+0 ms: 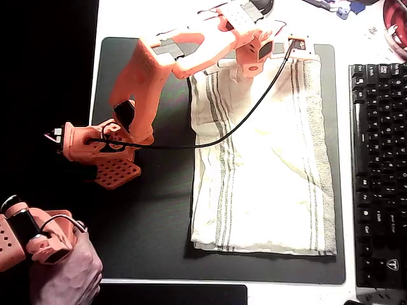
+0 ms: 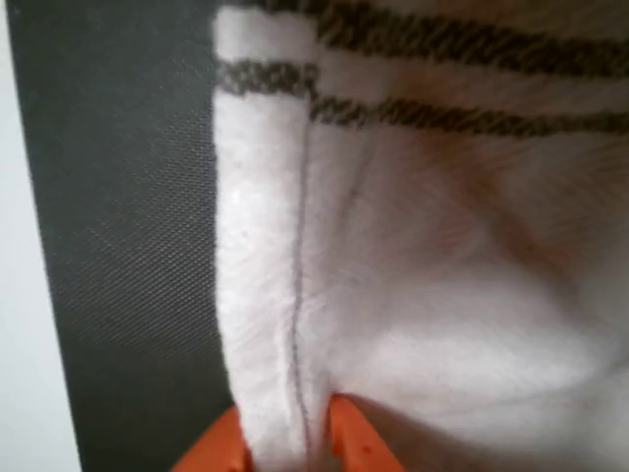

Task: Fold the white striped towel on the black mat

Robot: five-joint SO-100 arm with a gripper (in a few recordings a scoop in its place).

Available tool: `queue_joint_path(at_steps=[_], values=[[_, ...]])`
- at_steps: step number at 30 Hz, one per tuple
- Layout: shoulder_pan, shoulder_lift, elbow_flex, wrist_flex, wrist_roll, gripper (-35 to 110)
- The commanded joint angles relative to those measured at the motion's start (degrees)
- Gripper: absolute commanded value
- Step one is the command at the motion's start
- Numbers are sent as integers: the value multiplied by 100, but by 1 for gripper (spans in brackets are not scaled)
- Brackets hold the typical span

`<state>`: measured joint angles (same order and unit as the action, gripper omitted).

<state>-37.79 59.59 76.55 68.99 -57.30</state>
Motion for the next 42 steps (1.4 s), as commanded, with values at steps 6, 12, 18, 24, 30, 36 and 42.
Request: queue_joint_path(at_steps=[6,12,18,24,30,36,42], values=[[-62,202,44,158,-387,0],[62,677,-211,387,-369,0],[325,1749,0,729,-492,0],[870,2637,88,1160,-729,0],[1591,3270,-79,1854,-940,0],[2698,3612,-132,2224,-1336,0],[3771,3735,-325,2443,-1951,0]])
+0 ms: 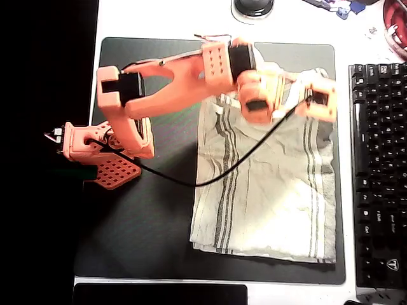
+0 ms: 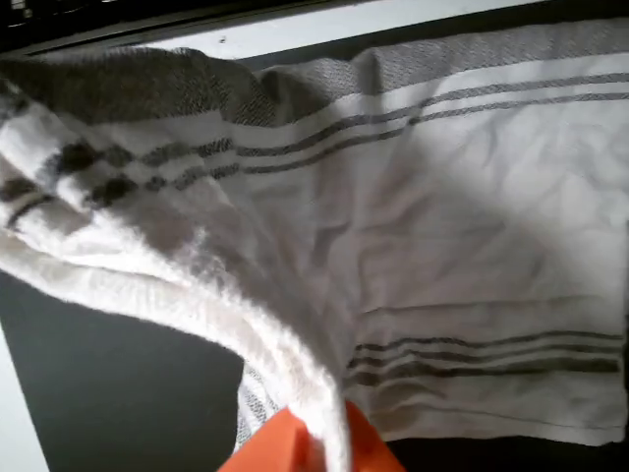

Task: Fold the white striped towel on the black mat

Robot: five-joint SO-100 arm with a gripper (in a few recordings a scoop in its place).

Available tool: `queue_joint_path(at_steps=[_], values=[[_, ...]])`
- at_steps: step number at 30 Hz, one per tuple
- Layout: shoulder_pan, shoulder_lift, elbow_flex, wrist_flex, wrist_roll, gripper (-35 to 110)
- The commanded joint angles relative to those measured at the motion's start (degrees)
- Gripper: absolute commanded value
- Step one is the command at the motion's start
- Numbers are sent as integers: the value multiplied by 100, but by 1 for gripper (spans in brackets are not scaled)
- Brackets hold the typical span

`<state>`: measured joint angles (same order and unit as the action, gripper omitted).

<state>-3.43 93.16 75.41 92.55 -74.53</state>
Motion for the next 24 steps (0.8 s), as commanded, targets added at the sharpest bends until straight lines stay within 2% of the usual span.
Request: queue_joint_path(at_steps=[1,11,24], values=[[501,387,-229,88,-316,0],[2188,308,-562,246,-1134,0],[3524,-536,545,-1230,-1898,0]])
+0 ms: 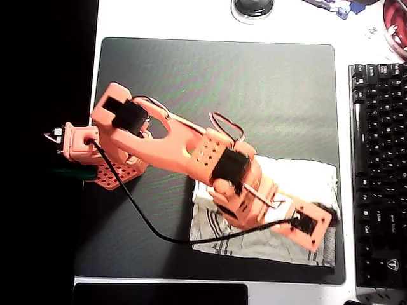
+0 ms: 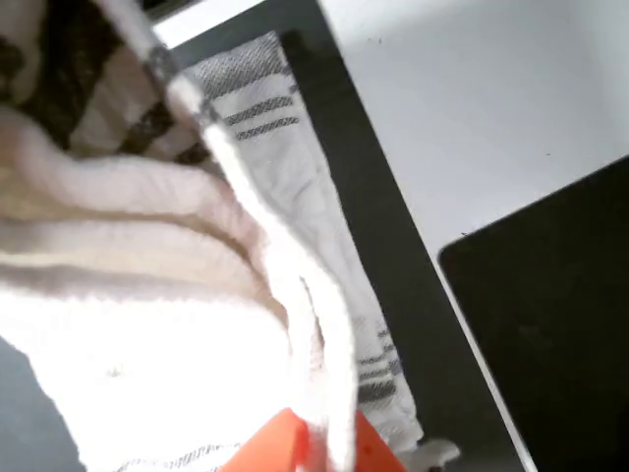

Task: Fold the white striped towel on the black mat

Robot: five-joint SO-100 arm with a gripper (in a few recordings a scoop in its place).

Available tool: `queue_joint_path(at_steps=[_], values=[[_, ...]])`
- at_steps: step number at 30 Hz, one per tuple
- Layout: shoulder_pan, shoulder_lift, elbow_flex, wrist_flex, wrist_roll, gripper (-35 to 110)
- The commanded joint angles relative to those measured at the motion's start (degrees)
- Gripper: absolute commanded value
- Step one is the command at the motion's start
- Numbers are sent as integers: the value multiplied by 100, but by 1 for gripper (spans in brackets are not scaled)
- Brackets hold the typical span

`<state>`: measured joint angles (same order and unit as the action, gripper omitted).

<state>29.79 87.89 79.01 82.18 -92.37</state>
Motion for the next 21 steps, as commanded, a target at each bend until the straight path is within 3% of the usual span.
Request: queue_joint_path(at_steps=[1,7,11,21], values=[[237,-79,272,-299,-114,0],[404,-545,993,-1213,-229,1],[483,-747,1160,-1705,-202,12],[422,62,853,-1389,-545,16]])
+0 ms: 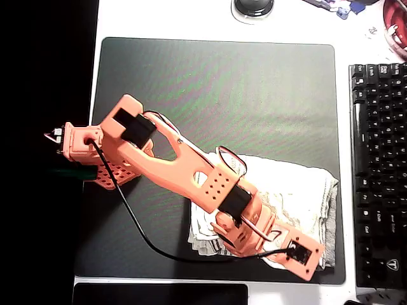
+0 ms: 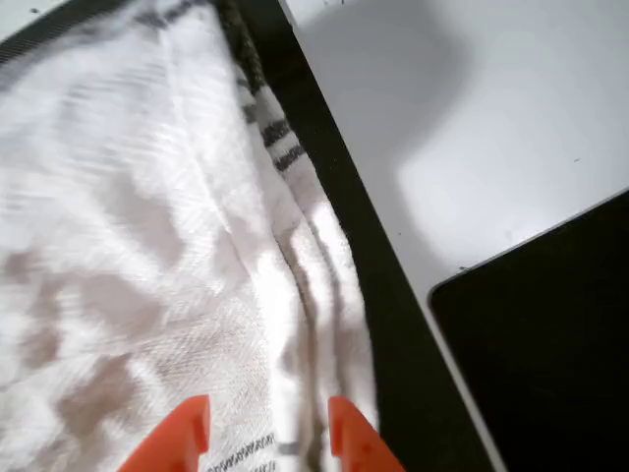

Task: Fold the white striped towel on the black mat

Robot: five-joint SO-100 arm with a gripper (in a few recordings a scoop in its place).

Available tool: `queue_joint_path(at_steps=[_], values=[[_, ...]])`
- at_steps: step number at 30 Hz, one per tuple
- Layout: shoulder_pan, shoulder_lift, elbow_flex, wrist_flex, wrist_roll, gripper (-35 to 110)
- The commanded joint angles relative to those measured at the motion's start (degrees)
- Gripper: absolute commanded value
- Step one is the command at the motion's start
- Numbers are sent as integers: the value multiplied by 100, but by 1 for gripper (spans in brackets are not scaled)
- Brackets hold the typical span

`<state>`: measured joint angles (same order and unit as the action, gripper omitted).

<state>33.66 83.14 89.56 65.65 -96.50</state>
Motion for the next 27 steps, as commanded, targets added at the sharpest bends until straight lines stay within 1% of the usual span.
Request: queue_joint_path(at_steps=[1,5,9,16,18,22,27], values=[[0,668,-255,439,-114,16],[-141,1274,-237,1151,-88,16],[-149,1775,325,1354,-105,16],[255,2294,1266,1775,-413,14],[387,2355,1688,1512,-545,14],[642,2197,2496,624,-800,12],[817,1591,3366,-861,-1204,5]])
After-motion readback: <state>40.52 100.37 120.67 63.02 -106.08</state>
